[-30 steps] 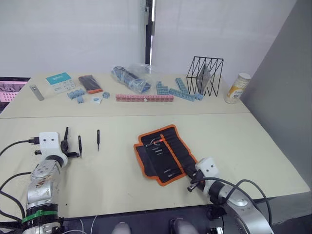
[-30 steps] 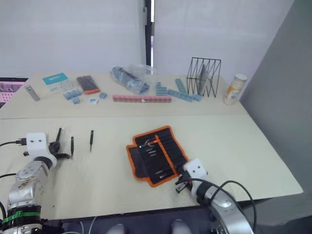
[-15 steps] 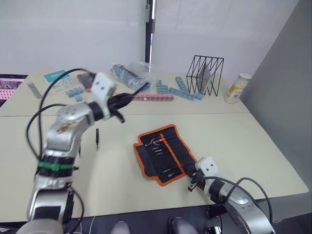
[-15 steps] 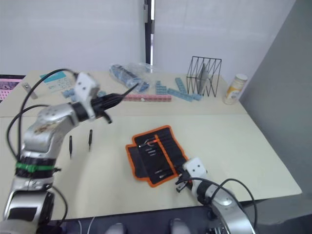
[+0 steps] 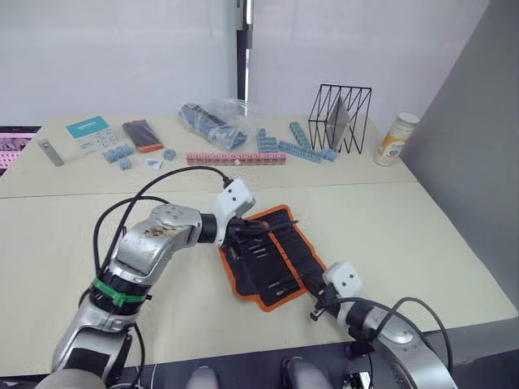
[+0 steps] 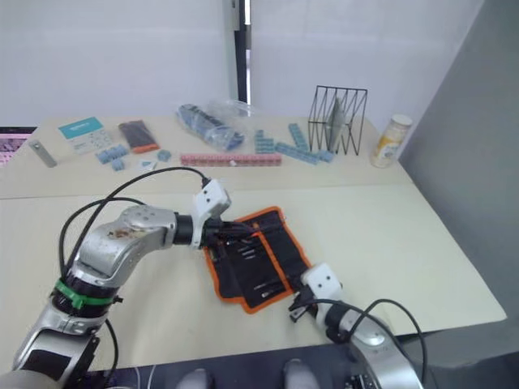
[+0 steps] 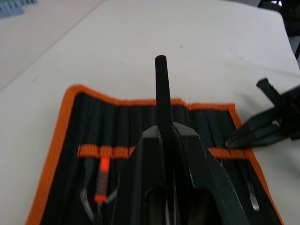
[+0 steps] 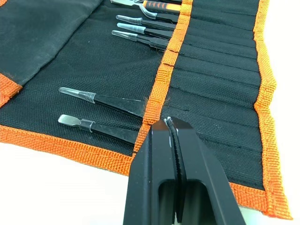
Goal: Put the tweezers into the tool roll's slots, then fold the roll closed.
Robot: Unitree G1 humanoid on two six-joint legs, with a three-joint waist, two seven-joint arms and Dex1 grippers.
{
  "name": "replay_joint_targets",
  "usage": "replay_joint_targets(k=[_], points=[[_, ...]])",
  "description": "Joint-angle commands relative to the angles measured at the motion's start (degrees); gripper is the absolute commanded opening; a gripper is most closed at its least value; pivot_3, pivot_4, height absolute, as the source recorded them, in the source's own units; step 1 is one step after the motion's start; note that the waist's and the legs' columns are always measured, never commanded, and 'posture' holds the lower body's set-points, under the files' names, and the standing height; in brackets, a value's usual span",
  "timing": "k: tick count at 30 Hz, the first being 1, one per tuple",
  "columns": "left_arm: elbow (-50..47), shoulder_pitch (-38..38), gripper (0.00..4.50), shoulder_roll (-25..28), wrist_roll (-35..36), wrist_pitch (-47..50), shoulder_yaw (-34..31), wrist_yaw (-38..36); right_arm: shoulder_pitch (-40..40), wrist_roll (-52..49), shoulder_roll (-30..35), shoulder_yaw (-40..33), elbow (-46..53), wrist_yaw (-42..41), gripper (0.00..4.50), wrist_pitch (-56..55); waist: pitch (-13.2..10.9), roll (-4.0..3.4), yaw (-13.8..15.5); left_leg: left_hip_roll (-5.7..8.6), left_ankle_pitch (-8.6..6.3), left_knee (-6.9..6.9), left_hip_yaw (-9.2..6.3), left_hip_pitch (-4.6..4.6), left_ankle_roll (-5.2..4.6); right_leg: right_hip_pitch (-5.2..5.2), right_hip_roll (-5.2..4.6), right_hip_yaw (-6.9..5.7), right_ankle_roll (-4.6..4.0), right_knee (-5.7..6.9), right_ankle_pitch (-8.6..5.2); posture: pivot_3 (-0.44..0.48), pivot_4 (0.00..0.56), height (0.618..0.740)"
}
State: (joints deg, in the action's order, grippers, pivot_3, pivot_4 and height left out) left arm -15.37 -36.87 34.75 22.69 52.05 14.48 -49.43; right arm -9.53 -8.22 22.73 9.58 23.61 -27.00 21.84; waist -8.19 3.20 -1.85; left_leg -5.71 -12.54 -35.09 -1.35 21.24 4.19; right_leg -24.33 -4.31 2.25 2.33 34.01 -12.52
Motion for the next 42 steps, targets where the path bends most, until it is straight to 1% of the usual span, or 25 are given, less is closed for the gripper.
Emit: replay_joint_targets(k=[1,4,7,15,22,24,34,42], points=[[-6.15,0.77,0.03,3.39,1.0,4.19,1.49,-1.16,-3.21,1.92,-0.1,0.83,-5.6,2.29,0.0,5.16,-0.03,-0.03,0.13,0.05,-0.01,-0.03,0.01,-0.01,0.01,0.0,-0.02,0.08,0.0,-0.03,-0.06,0.0,0.15,0.738],[-7.59,0.85,0.03,6.23,0.29,5.87,4.17,-2.59,-3.26,1.92,-0.52,1.14,-5.66,2.89,0.0,5.13,-0.17,-0.02,0.23,0.17,-0.07,-0.16,0.0,-0.02,0.11,0.02,-0.07,0.17,0.05,-0.06,-0.1,0.0,0.15,0.738],[-7.58,-0.26,0.03,7.04,-0.37,6.75,6.11,-2.55,-3.3,1.85,-0.74,1.31,-5.63,3.35,0.0,5.17,-0.28,-0.04,0.36,0.18,-0.11,-0.18,-0.01,-0.01,0.18,0.01,-0.06,0.18,0.05,-0.06,-0.11,0.0,0.15,0.738],[-5.25,-2.6,0.03,6.9,-3.24,7.05,10.19,-1.66,-4.81,1.79,-1.22,0.79,-5.06,4.28,0.0,4.73,-0.32,0.0,0.72,0.18,-0.01,-0.18,-0.04,0.01,0.01,0.0,-0.02,0.2,0.05,-0.03,-0.1,0.0,0.15,0.738],[-4.63,-2.83,0.03,7.32,-4.62,6.91,11.12,-2.17,-5.83,1.65,-1.42,0.72,-4.25,5.08,0.0,4.88,-0.32,0.01,0.98,0.18,-0.01,-0.17,-0.04,0.07,0.01,0.0,-0.02,0.2,0.05,-0.03,-0.11,0.0,0.15,0.738],[-4.47,-2.73,0.03,6.89,-4.76,6.85,10.95,-2.03,-6.04,1.51,-1.43,0.44,-4.16,5.3,0.0,4.85,-0.31,0.01,1.03,0.19,-0.01,-0.17,-0.04,0.07,0.01,0.0,-0.02,0.2,0.05,-0.03,-0.11,0.0,0.15,0.738],[0.97,-5.48,0.03,2.93,-10.29,1.19,15.26,-1.36,-6.41,1.46,-1.99,0.57,-3.96,5.92,0.0,4.99,-0.17,0.22,1.13,0.22,0.0,-0.2,-0.07,0.09,0.0,0.04,-0.02,0.21,0.06,-0.01,-0.11,0.0,0.15,0.738],[1.31,-6.76,0.03,-1.51,-11.69,0.95,16.42,-1.44,-7.4,1.49,-2.38,0.76,-3.16,6.6,0.0,5.22,-0.14,0.19,1.46,0.3,0.0,-0.21,-0.14,0.11,-0.02,0.09,-0.01,0.27,0.06,0.04,-0.11,0.0,0.15,0.738]])
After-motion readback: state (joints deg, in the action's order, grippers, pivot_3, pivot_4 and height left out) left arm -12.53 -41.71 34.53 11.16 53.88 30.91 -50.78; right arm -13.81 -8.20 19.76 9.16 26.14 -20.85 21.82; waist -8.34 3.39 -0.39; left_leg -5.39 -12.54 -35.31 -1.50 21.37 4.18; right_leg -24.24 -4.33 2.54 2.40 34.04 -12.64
